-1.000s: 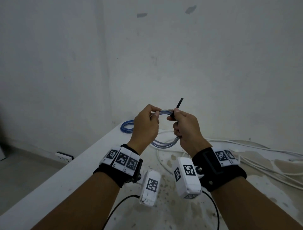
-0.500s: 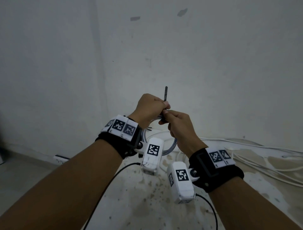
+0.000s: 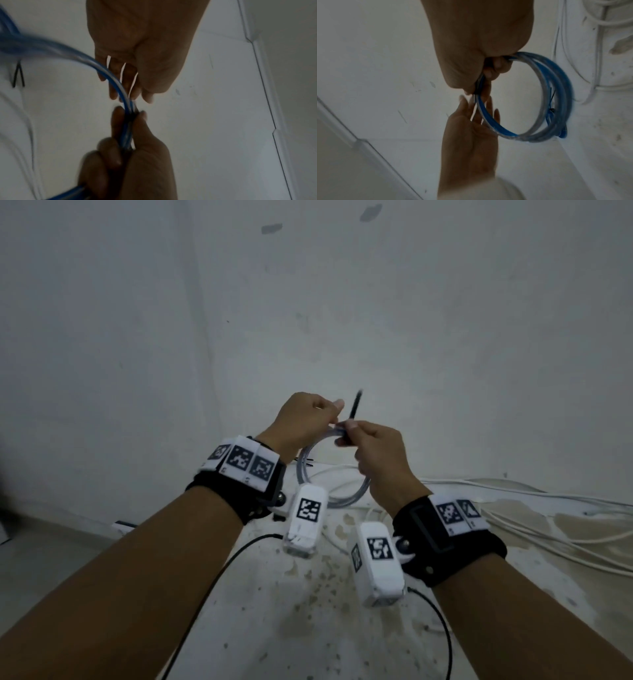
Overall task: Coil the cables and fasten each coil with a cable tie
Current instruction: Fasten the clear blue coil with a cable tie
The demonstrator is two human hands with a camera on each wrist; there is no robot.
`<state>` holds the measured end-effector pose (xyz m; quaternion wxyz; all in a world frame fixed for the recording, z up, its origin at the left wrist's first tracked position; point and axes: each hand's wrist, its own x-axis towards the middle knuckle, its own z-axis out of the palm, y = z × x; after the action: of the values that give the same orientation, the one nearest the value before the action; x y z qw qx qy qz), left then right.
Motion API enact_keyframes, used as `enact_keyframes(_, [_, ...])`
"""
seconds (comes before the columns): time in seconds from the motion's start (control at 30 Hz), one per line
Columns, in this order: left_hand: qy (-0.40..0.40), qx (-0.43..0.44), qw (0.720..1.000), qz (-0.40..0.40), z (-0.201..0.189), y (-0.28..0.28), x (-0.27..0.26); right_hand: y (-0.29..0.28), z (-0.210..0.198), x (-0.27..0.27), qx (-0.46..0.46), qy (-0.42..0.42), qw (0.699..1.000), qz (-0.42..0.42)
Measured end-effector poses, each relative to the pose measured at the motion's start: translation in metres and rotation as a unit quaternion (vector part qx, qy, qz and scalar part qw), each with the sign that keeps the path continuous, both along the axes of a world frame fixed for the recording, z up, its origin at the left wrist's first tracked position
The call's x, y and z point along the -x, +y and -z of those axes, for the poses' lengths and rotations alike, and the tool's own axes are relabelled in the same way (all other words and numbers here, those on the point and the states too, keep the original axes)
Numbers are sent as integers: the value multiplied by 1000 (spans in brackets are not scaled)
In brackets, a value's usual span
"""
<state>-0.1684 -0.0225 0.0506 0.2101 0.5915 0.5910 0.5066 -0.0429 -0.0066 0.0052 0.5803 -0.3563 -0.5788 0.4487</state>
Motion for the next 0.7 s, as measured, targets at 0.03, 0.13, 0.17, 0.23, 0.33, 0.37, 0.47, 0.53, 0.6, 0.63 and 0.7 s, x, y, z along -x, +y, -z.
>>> enact_keyframes(0.03, [-1,27,1000,-2,1,0,2,6,-2,-1,15,34,999,17])
enact_keyframes(0.13, [-92,106,990,16,16,-7,3,19,-7,-2,85,128,987,37])
enact_keyframes(0.17, [-131,106,985,25,22,-9,2,21,-8,0,106,153,982,34])
enact_keyframes(0.23, [-193,74,978,23,34,-10,0,24,-8,7,134,186,973,28])
enact_keyframes(0.33, [-251,10,968,-25,41,-3,3,25,1,16,153,194,969,12])
enact_keyframes(0.37, [-249,-3,968,-39,41,-2,5,26,5,17,156,192,969,-2])
enact_keyframes(0.47, [-202,-33,977,-65,43,1,17,28,12,12,158,156,973,-67])
enact_keyframes(0.53, [-174,-41,981,-78,46,3,27,31,12,4,150,78,980,-105])
enact_keyframes(0.6, [-165,-39,982,-84,50,6,35,34,11,-1,140,19,982,-128])
enact_keyframes(0.63, [-163,-35,982,-85,52,8,38,35,11,-2,140,9,980,-138])
enact_keyframes(0.7, [-161,-29,982,-89,55,9,43,39,10,1,144,4,978,-151])
